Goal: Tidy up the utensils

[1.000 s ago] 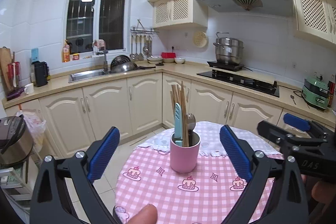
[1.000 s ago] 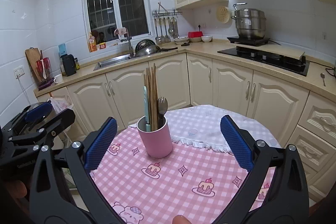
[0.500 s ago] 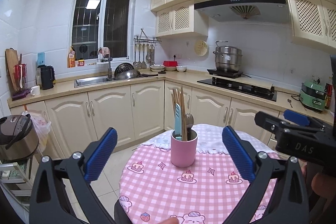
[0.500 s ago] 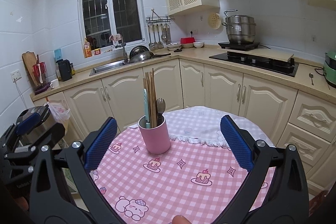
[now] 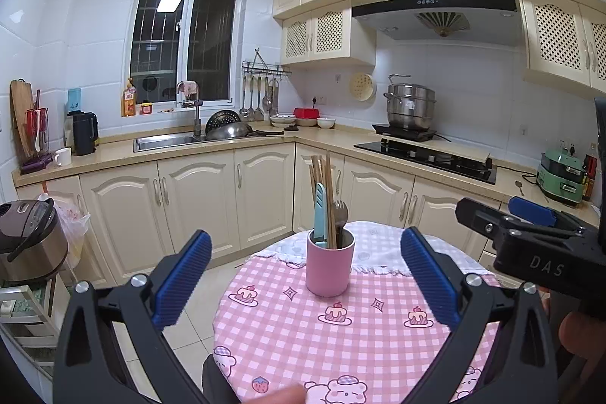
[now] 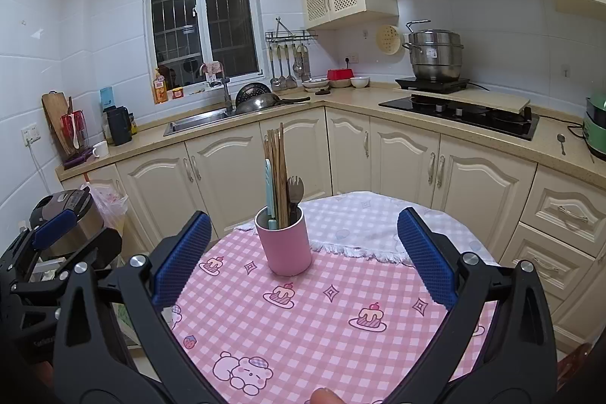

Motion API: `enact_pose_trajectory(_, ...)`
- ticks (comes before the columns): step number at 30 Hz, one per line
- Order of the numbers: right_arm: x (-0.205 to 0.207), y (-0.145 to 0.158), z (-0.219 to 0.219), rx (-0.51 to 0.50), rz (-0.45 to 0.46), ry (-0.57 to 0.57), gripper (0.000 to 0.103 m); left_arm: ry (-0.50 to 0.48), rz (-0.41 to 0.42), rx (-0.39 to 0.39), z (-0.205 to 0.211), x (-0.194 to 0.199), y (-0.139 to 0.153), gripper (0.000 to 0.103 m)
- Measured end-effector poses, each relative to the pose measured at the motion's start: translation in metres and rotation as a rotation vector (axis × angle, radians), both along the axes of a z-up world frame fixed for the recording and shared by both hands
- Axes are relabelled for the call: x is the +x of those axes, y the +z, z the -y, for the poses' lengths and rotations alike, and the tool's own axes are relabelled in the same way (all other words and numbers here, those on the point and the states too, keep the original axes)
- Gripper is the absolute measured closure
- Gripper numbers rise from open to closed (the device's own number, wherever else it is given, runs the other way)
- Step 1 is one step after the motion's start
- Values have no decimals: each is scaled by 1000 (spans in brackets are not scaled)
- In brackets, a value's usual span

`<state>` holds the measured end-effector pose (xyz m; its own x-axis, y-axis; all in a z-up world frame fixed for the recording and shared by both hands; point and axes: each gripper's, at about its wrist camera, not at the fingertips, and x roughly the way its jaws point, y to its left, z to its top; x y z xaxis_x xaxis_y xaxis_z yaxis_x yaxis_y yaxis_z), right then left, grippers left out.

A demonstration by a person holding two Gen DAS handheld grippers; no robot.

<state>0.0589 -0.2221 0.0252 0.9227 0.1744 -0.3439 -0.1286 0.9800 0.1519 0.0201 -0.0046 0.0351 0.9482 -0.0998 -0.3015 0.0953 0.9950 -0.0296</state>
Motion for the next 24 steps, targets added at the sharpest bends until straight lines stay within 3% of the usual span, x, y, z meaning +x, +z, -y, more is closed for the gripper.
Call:
enact_pose_trajectory(9,0,-2,-4,0,-8,1,6,4,-33,-32,-9,7,-2,5)
enact_pose_trajectory(14,0,-4,-4,2,-12,2,6,3,-11,-40,-11,5,-1,5)
enact_pose_trajectory(24,4,-9,-1,18,-21,6,6,27,4,12,-2,5,3,5)
